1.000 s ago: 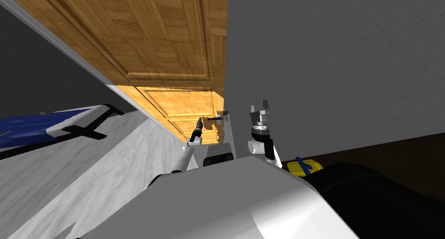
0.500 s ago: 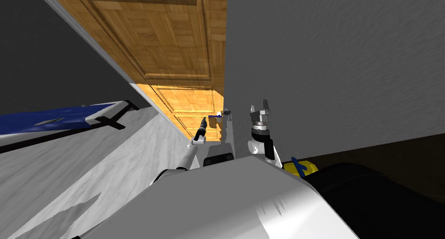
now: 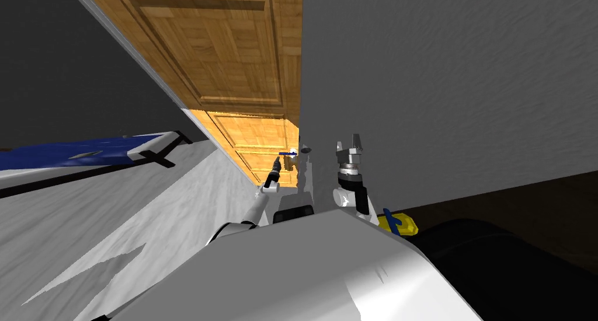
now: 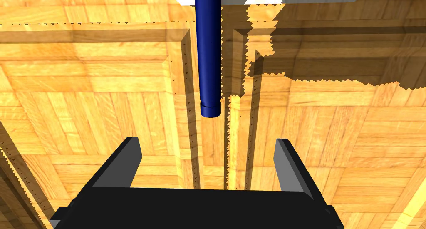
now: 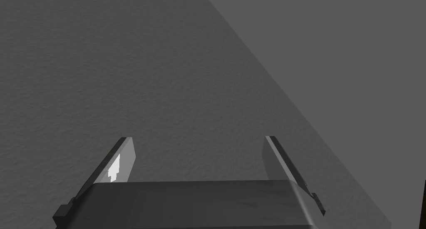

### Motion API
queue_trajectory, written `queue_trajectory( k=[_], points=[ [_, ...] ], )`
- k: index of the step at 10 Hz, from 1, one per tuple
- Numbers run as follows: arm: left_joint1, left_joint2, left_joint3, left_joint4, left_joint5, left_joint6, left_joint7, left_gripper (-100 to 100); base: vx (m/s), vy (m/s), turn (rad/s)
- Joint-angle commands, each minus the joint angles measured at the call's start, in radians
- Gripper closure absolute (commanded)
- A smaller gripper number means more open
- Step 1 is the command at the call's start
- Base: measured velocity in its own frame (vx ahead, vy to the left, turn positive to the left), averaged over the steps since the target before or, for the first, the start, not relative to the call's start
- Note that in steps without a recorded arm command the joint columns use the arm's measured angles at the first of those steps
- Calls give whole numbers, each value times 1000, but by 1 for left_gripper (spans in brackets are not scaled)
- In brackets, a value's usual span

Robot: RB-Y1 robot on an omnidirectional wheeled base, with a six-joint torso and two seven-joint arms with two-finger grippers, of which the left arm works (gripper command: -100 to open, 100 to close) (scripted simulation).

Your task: Push the door open

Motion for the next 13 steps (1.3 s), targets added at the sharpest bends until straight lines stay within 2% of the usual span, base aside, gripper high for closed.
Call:
queue_trajectory(
  k=[1,5,6,8,9,11,13],
  points=[
    [-10,-9,-3,15,3,-6,-3,-100,-110,-89,31],
    [-12,-16,-7,18,5,-6,-4,-100,-84,-86,17],
    [-13,14,-6,20,5,-8,-5,-100,104,-15,-10],
    [-15,44,-2,23,5,-10,-6,-100,206,-15,-17],
    [-16,52,2,25,5,-12,-6,-100,253,-55,-31],
    [-18,38,6,29,6,-15,-7,-100,208,-88,-27],
    [-20,-5,10,32,6,-17,-8,-100,195,-82,-25]
  ],
)
